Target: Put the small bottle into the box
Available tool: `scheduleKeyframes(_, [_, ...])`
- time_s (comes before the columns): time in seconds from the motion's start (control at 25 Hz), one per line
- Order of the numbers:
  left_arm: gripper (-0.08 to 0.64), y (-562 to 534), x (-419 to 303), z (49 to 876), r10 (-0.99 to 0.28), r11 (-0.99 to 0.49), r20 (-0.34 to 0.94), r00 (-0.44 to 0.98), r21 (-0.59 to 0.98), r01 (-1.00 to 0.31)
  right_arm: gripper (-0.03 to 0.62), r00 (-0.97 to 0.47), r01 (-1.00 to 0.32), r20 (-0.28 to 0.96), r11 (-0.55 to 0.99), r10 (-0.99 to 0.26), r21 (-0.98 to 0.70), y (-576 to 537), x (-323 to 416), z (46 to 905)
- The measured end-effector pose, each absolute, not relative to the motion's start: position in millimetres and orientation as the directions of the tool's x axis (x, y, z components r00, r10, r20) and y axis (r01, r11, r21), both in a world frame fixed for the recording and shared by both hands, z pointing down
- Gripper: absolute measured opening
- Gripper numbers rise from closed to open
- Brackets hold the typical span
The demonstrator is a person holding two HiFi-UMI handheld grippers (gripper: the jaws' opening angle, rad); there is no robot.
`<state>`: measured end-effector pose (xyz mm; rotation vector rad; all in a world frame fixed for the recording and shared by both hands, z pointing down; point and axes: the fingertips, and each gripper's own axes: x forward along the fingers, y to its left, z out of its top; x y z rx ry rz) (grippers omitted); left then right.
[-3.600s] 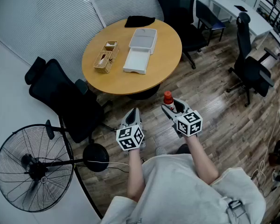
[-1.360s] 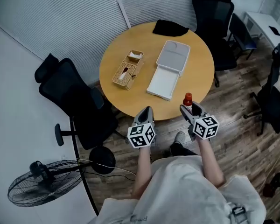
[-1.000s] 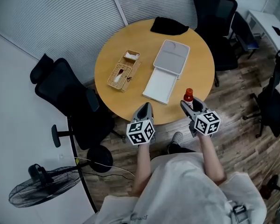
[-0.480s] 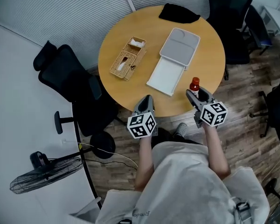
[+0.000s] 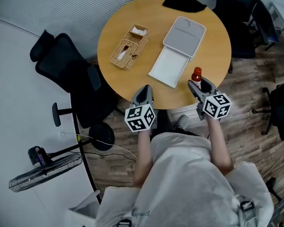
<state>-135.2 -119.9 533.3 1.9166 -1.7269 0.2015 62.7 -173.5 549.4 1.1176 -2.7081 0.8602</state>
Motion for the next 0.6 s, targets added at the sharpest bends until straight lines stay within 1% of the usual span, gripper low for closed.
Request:
scheduleKeyframes(0.08, [0.029, -126, -139, 532, -0.873, -0.031, 0.458, 0.168, 0.291, -0.956, 0.227, -0.729, -0.676, 0.291, 0.585, -0.619, -0.448, -181, 58, 548])
scheduleKeyframes(0.24, [0.029, -143, -148, 528, -0.874, -0.036, 0.454, 0.172, 0.293, -0.955, 0.227, -0.740, -0.673, 0.330, 0.647, -0.586, -0.359, -201, 41, 544])
scheduleKeyframes(0.6, [0.029, -177, -157, 528, -0.864, -0.076, 0.456, 0.212, 0.298, -0.951, 0.227, -0.751, -0.571, 0.476, 0.813, -0.458, -0.119, -249, -5, 554])
